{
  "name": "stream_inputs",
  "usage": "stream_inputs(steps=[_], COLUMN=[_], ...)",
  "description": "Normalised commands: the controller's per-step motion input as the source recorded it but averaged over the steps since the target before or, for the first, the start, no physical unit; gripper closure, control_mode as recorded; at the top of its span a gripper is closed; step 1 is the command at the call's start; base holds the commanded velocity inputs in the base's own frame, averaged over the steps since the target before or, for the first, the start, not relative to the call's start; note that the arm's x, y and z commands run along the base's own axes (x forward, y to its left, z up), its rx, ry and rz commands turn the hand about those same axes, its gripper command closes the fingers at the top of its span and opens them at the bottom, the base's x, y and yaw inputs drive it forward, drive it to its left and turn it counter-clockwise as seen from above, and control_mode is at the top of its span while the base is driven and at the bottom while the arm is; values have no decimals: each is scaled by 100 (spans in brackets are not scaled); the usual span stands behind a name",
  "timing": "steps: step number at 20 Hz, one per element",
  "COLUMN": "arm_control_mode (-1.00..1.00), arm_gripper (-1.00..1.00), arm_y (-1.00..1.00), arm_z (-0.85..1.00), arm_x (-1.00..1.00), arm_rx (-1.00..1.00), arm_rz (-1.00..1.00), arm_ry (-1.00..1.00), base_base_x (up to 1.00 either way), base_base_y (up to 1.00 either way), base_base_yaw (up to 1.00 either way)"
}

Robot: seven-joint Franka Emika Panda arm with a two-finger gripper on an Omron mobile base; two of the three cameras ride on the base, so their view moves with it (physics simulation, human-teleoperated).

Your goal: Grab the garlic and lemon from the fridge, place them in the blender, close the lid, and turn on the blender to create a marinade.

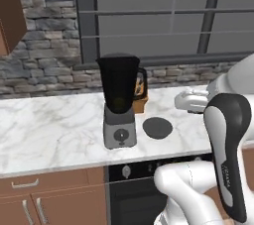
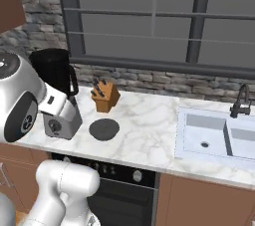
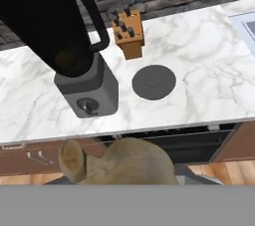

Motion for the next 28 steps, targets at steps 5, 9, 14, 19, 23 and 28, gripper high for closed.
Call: stream_inputs(steps=[5,9,14,19,23,28], arm_control_mode=[100,100,100,-100,-100,-100], arm_gripper=[100,100,100,100,100,100], arm_y=[0,0,0,3,46,76], arm_z=[0,0,0,4,85,100], arm_x=[0,0,0,8,21,16], arm_rx=[0,0,0,0,-4,-13], arm_rz=[0,0,0,0,3,6], arm_ry=[0,0,0,0,-2,-5], base_base_x=[50,45,11,34,0,0], base_base_y=[-16,-10,-36,-1,0,0], base_base_yaw=[-4,-1,0,0,0,0])
